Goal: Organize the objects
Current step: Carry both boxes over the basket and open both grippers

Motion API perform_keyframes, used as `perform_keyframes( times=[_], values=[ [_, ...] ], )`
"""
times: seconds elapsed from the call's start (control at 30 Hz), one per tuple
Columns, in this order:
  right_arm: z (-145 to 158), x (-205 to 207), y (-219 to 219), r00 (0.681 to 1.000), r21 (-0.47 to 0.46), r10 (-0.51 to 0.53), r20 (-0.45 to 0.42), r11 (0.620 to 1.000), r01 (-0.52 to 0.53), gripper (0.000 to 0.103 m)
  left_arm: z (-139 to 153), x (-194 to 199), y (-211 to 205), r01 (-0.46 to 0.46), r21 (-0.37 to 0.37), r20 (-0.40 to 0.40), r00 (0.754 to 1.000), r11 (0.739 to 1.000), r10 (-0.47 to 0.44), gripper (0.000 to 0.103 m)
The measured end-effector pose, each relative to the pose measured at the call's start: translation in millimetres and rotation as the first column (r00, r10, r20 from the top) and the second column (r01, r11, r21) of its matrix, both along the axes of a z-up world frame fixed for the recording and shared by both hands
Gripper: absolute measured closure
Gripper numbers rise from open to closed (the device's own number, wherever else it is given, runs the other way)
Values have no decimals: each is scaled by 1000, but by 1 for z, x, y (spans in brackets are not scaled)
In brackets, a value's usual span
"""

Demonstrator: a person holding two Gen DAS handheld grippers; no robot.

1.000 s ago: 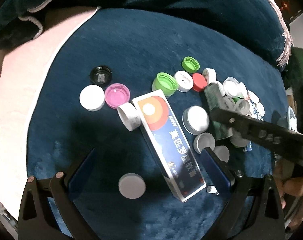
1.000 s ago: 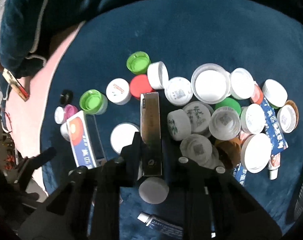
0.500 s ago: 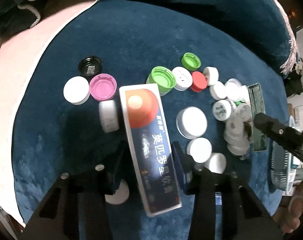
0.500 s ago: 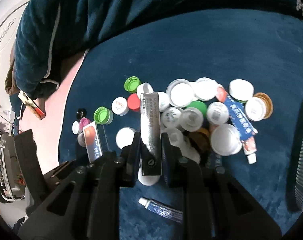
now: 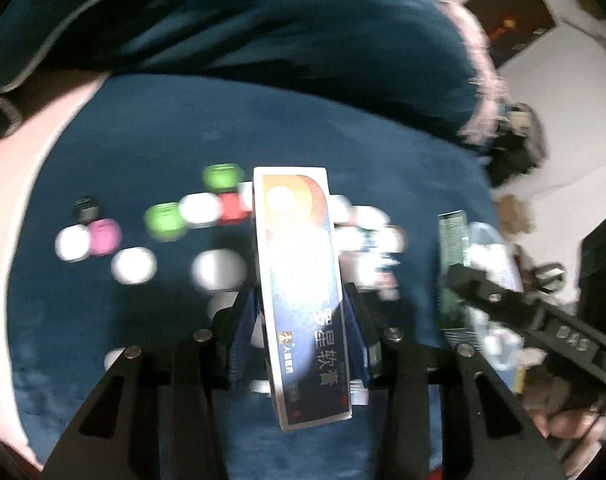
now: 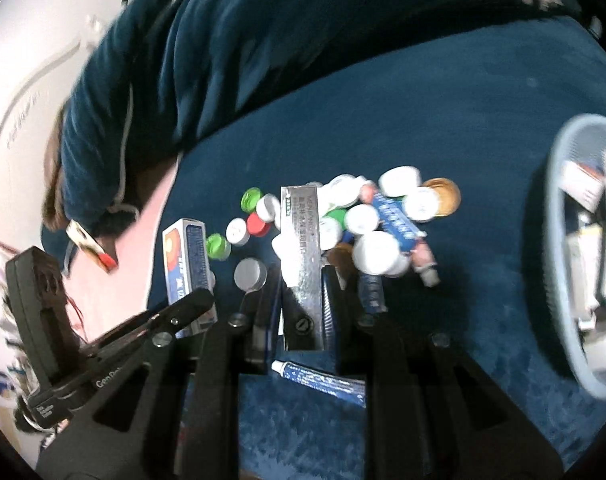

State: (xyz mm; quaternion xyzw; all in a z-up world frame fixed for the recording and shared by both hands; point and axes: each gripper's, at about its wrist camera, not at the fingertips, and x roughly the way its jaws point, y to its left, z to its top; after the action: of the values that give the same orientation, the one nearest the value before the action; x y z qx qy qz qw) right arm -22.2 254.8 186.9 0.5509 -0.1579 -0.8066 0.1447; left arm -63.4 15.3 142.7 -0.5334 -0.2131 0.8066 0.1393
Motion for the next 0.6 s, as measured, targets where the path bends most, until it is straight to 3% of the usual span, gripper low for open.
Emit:
perform_keyframes(
  times=[0.13,0.27,0.43,0.5,0.6],
  values=[
    [14,18,45,991,-54,-129,-35,990,127,83,16,-2,49,123,23,-51,991,992,-121,59],
    [25,41,93,961,-66,-269,-64,962,265,83,28,-1,119,286,10,-101,954,958,-284,59],
    [35,81,169,861,-73,-499,-96,866,494,83,46,5,199,427,6,-150,894,904,-422,59],
    [34,95,196,808,-79,-582,-91,813,577,83,51,4,220,451,7,-158,882,893,-444,59],
    [31,107,218,756,-58,-647,-97,762,645,83,57,1,252,477,2,-174,866,879,-469,59]
  ],
)
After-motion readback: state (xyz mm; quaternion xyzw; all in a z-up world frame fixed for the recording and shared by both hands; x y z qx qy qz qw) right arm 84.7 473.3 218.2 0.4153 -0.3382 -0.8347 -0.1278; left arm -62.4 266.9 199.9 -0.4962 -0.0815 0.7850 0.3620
